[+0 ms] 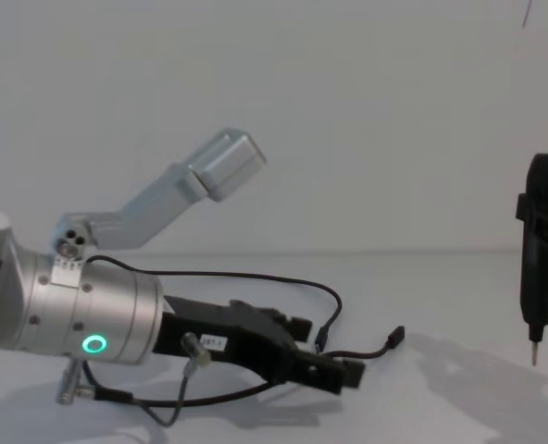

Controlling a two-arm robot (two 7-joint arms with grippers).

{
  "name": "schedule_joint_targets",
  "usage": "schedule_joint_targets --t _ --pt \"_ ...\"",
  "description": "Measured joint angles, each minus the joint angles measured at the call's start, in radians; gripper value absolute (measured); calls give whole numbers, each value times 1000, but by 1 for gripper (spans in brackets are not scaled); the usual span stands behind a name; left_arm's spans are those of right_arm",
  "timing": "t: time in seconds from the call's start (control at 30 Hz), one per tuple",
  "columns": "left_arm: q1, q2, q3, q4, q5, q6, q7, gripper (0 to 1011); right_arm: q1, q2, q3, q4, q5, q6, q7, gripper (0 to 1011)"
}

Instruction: Pick up the data cable with the one hand.

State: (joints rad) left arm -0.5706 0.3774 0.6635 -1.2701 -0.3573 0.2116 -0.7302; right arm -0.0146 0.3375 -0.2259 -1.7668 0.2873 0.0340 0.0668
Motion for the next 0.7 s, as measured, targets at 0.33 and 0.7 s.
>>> schedule_joint_targets --t 0.33,0.7 --pt "-116 -51 84 159 -4 30 -170 906 0 0 0 0 0 0 0 279" --pt "-169 -83 120 235 -9 47 -222 685 0 0 0 0 0 0 0 279"
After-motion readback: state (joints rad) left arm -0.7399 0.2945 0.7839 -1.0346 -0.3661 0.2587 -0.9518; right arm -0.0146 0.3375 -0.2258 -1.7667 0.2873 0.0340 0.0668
